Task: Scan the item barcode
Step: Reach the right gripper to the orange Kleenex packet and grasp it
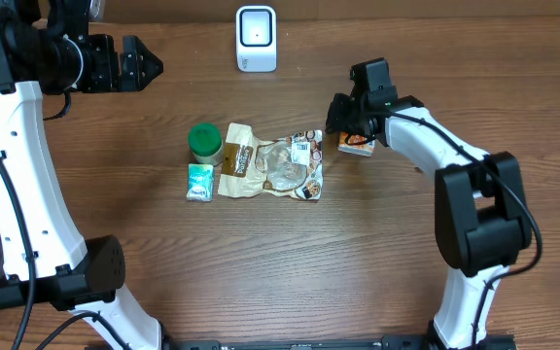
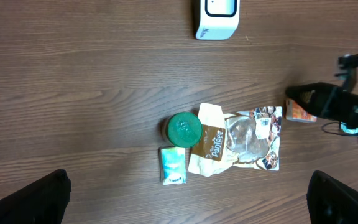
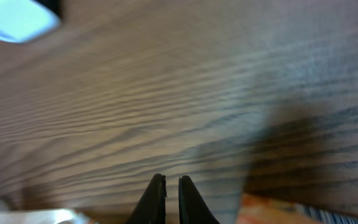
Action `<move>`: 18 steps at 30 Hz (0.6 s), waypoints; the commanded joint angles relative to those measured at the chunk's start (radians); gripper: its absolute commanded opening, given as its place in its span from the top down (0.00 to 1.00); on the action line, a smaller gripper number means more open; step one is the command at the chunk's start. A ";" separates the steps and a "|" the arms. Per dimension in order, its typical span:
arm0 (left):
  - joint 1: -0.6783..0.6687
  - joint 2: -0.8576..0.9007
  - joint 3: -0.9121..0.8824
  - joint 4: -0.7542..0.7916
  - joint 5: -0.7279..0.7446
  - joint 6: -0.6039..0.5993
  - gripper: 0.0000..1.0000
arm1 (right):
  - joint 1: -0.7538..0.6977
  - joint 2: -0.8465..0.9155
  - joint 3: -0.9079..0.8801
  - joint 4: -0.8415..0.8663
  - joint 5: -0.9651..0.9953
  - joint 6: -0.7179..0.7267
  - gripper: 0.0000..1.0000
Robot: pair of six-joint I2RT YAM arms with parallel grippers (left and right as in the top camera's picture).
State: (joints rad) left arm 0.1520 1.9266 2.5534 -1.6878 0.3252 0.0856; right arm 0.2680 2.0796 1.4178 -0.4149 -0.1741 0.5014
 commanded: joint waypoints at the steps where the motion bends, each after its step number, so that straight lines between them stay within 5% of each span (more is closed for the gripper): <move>1: -0.002 -0.001 0.001 -0.002 0.000 0.019 0.00 | -0.005 -0.001 0.062 -0.034 0.045 0.022 0.94; 13: -0.002 -0.001 0.001 -0.002 0.000 0.019 0.00 | -0.009 -0.001 0.064 -0.142 0.200 -0.027 0.93; 18: -0.002 -0.001 0.001 -0.002 0.000 0.019 0.01 | -0.004 -0.002 0.065 -0.216 -0.018 -0.243 0.95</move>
State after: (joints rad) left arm 0.1520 1.9266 2.5534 -1.6878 0.3252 0.0856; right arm 0.2623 2.0922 1.4555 -0.5938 -0.0605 0.4019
